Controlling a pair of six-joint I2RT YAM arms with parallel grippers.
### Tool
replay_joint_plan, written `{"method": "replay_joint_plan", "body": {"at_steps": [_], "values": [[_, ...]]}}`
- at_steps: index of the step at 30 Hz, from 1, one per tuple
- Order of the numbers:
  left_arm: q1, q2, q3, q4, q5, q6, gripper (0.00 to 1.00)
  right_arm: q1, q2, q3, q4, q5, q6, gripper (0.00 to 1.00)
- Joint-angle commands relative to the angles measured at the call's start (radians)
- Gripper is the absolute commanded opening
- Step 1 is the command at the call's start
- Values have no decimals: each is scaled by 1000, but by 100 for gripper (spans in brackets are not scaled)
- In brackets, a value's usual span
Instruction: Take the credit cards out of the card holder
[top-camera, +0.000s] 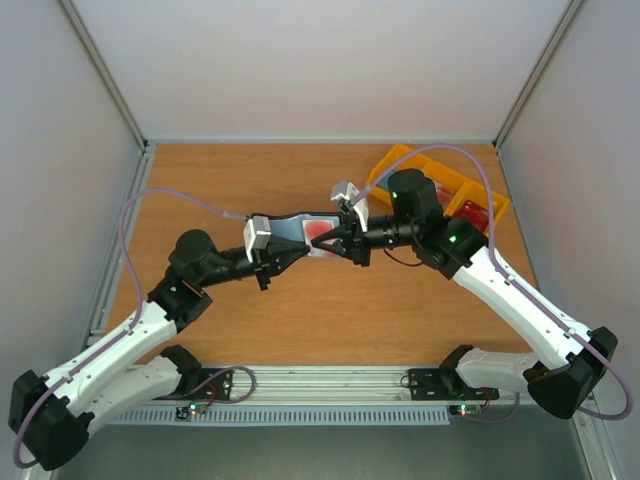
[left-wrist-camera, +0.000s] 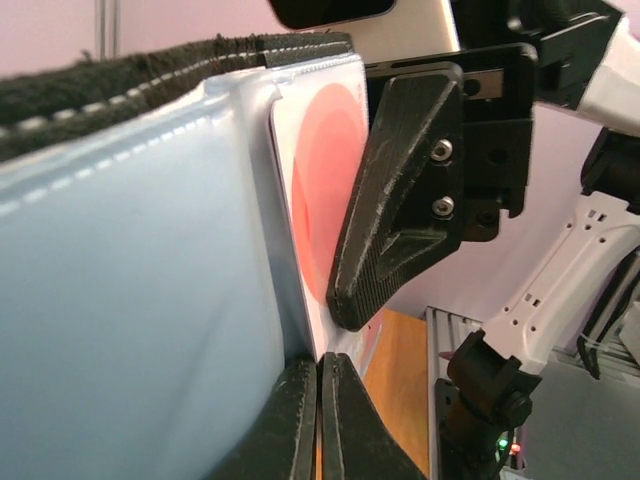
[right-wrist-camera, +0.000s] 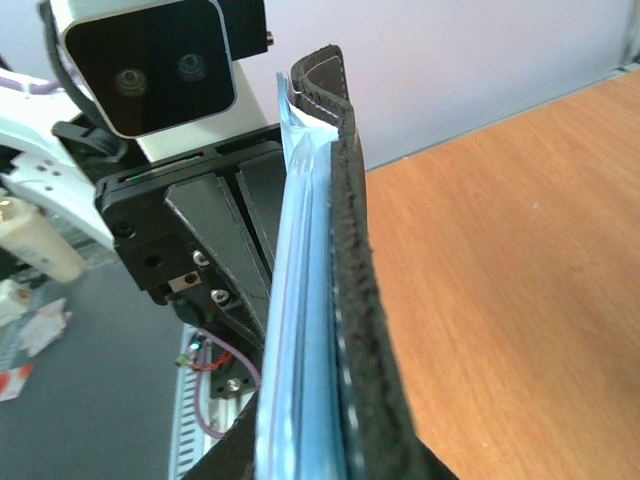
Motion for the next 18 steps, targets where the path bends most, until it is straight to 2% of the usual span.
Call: {"method": "replay_joint_plan", "body": {"at_steps": [1,8,11,14,18], "values": [[-2,-20,30,74,100,-20,0,-76,-18,-15,56,-106,38,13],[3,-24,32,72,103,-21,0,-87,-25,-7,6,-209,-11,28],[4,-28,34,72,103,-25,0,-91,-37,0,-41,-198,-47,29],[12,-30,33,75,106,-33,0,-118,-49,1,-77,-214,-71,34],[18,-33,31,77,110,-36,0,-143,-52,12,-112,-234,-85,34]]}}
